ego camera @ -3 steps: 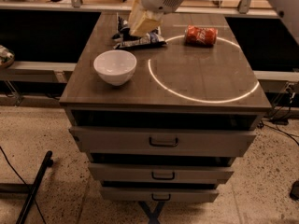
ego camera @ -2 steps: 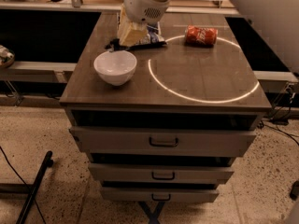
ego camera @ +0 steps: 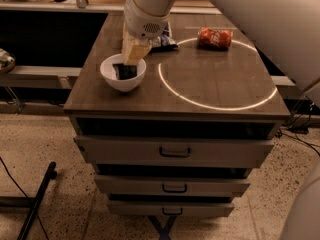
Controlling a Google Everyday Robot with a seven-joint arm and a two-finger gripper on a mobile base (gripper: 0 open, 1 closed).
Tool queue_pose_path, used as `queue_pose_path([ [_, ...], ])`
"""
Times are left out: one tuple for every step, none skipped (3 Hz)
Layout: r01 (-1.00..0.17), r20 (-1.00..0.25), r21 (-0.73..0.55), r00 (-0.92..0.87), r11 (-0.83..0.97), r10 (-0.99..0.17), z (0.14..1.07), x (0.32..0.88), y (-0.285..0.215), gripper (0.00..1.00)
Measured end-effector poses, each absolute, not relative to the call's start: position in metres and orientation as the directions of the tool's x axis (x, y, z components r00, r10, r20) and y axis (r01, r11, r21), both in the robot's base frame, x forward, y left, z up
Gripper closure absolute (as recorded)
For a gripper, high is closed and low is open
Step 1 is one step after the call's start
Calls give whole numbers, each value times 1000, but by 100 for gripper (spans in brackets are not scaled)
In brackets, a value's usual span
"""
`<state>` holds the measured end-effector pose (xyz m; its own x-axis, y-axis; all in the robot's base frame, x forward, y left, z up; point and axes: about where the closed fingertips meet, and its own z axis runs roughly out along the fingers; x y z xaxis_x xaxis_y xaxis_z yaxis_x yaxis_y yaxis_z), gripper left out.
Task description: Place rxbar blueberry into white bowl
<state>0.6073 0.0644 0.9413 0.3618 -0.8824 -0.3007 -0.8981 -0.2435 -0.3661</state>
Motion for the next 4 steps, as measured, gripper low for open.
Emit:
queue_pose_path([
  [-907,-306,-342,353,-244,-884,929,605,64,5],
  [-936,-319,-277,304,-219,-898,921,614,46,0],
  [-961,-345,-218,238,-169,-908,920,630,18,0],
  [-985,-382,-156,131,-76,-915,901,648,-22,0],
])
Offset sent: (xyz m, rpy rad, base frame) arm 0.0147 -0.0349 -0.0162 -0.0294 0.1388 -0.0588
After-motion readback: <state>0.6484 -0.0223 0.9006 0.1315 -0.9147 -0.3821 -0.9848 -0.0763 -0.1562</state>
